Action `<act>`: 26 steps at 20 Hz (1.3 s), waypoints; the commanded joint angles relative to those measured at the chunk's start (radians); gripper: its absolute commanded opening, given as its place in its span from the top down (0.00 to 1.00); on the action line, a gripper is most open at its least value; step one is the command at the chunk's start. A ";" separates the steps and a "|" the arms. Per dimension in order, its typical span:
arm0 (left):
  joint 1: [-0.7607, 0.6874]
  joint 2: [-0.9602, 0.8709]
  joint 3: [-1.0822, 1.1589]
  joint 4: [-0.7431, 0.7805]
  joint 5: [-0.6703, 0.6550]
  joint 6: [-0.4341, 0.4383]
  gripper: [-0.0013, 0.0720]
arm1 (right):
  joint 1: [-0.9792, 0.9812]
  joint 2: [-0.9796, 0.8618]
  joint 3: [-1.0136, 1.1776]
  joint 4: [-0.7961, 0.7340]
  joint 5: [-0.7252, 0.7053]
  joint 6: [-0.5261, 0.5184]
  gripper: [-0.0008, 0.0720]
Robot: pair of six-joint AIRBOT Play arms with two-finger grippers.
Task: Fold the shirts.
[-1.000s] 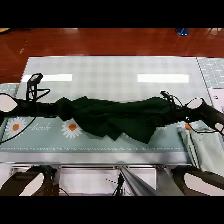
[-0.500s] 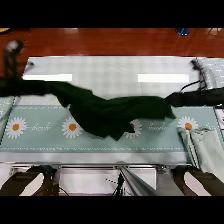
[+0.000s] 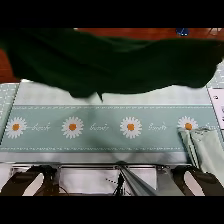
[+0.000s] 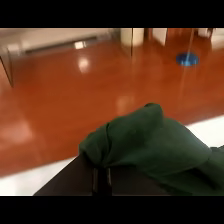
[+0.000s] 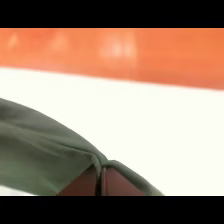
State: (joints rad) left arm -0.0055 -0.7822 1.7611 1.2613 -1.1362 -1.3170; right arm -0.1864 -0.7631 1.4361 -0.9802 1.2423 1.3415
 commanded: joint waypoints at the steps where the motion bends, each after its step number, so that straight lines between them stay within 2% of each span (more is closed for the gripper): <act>1: 0.001 0.064 0.127 0.006 -0.129 -0.001 0.95 | -0.001 0.026 0.166 -0.017 0.168 0.100 0.95; 4: 0.001 0.132 0.136 0.006 -0.277 -0.006 0.95 | -0.001 0.053 0.269 -0.053 0.364 0.163 0.95; 8: 0.001 0.168 0.136 0.031 -0.480 -0.116 0.95 | 0.000 0.076 0.334 -0.125 0.616 0.273 0.95; 11: 0.001 0.108 0.134 0.057 -0.709 -0.147 0.95 | 0.004 0.064 0.331 -0.145 0.615 0.302 0.95; 15: 0.001 -0.034 0.056 0.060 -0.694 -0.138 0.95 | 0.005 -0.059 0.164 -0.174 0.614 0.249 0.95; 18: 0.001 -0.199 -0.045 0.060 -0.552 -0.072 0.95 | 0.005 -0.243 -0.003 -0.174 0.589 0.168 0.95; 22: 0.000 -0.481 -0.102 0.060 -0.372 -0.002 0.95 | 0.004 -0.523 -0.035 -0.134 0.381 0.093 0.95; 26: -0.002 -0.748 -0.102 0.040 -0.325 -0.004 0.95 | 0.005 -0.712 -0.036 -0.124 0.112 0.090 0.95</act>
State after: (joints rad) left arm -0.0063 -1.3529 1.6699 1.3216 -1.5166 -1.3384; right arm -0.1829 -1.3376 1.4120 -1.1175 1.5494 1.4536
